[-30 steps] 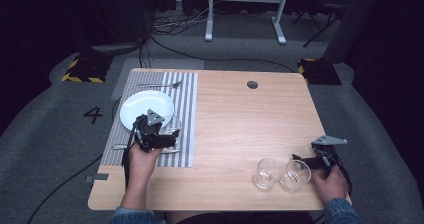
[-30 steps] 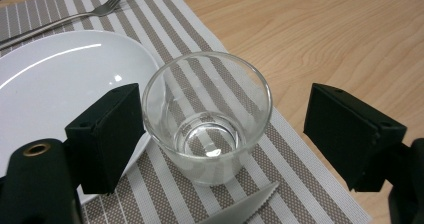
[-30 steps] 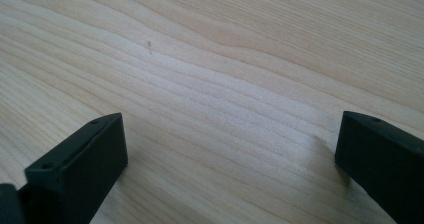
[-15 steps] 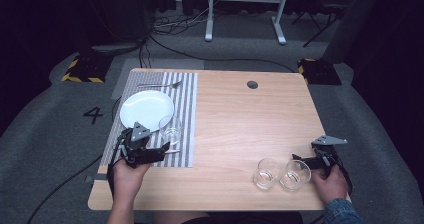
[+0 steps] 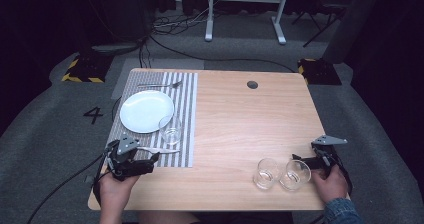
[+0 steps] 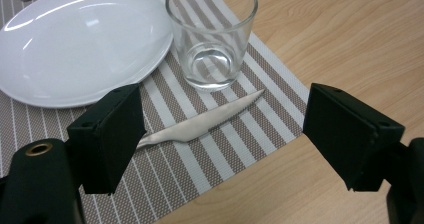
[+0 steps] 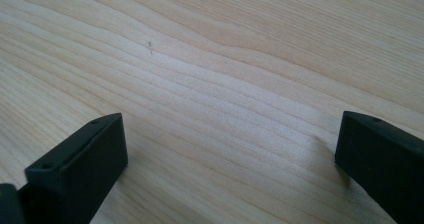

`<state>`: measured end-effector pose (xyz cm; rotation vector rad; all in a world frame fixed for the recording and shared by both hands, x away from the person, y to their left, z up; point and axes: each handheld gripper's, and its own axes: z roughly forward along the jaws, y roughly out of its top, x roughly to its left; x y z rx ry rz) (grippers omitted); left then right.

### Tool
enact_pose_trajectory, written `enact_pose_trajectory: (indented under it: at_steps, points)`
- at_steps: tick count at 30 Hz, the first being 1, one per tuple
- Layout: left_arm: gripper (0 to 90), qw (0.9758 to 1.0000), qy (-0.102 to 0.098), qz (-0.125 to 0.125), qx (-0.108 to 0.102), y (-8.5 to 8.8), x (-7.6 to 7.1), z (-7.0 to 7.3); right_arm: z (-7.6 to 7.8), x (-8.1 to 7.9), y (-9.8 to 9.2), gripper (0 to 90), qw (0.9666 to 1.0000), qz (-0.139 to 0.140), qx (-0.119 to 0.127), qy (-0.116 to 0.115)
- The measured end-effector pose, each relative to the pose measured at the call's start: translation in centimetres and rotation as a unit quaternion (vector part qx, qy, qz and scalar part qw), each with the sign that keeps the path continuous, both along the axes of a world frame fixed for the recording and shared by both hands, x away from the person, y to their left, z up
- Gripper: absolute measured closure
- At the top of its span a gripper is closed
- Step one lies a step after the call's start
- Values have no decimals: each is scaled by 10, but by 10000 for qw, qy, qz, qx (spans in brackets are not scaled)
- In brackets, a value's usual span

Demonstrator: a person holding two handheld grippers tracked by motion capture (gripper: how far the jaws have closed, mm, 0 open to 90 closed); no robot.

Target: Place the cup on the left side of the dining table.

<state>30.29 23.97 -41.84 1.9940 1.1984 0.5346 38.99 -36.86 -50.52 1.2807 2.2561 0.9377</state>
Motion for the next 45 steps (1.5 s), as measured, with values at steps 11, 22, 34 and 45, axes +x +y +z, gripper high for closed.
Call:
enact_pose_trajectory:
  at_steps: [11,22,34,45]
  points:
    - [165,9993,303,198,-87,16,-11,-12,0,0,0,3,10000,11,0,0]
    - [164,9969,714,328,-97,28,-11,-31,0,0,0,3,10000,16,-1,0]
    - [160,9922,1197,313,130,28,-6,-52,0,0,0,3,10000,17,-1,-1]
    - [160,9898,1343,444,183,29,-10,-65,0,0,0,3,10000,16,-1,-1]
